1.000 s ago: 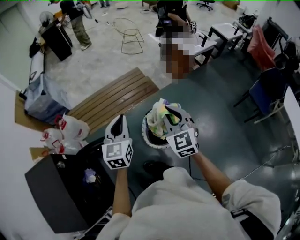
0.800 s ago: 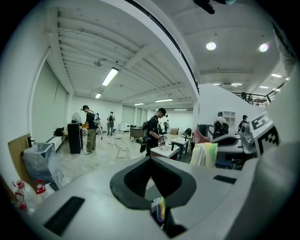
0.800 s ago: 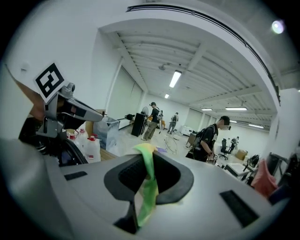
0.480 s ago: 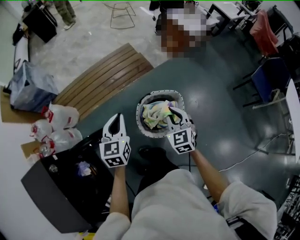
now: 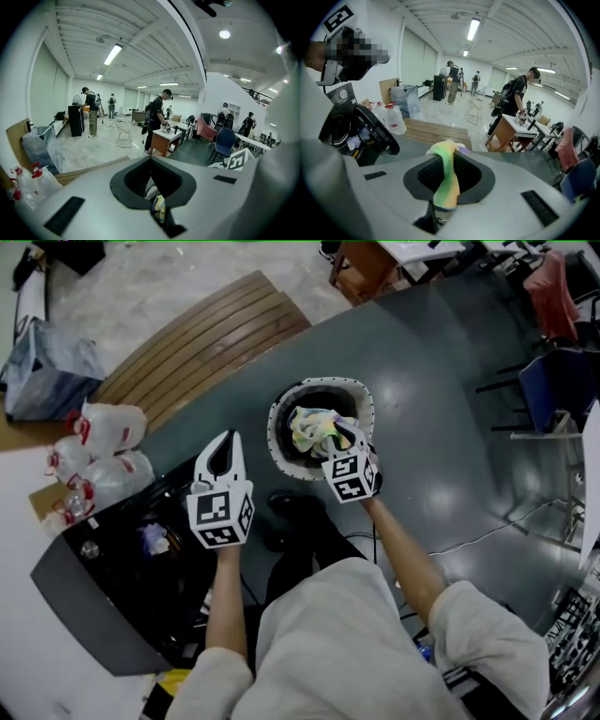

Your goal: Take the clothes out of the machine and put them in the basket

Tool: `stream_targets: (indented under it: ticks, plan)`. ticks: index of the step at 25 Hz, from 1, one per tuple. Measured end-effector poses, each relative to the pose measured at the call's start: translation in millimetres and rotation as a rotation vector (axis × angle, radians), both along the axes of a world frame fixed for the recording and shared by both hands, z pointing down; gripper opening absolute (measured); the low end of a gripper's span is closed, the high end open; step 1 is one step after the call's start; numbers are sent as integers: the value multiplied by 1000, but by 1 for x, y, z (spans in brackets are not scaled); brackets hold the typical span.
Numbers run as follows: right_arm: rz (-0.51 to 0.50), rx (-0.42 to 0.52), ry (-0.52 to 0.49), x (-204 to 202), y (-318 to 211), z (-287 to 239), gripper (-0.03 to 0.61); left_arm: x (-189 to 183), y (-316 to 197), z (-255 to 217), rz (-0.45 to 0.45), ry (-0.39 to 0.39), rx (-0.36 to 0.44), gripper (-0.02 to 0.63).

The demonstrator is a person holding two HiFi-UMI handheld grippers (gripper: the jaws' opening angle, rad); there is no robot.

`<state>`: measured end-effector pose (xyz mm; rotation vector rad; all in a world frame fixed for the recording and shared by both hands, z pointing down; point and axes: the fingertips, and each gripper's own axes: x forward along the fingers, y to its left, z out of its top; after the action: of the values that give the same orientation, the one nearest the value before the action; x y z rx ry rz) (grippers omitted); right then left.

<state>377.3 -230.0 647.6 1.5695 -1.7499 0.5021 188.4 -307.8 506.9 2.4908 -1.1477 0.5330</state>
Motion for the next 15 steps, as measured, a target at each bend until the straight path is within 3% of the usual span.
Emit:
stream_targets:
  ticks: [2,3,6,10,15]
  plan:
    - [1,-27,-10,3,-4,10,68,2,-2,0,-6,1,-1,18]
    - [-1,-58,-18,5,-3,18,108,3,-3,1,-6,-1,-2,18]
    - [-36,-174,-5,10,6,46,376,6,-5,5,0,-9,-5,18]
    - [-54,-165,42,22,15,49,393,10,-4,11,3,-7,-20,18]
    - [-44,-29,-2,19,-5,15,386,10,-4,9,-2,-1,-16,18]
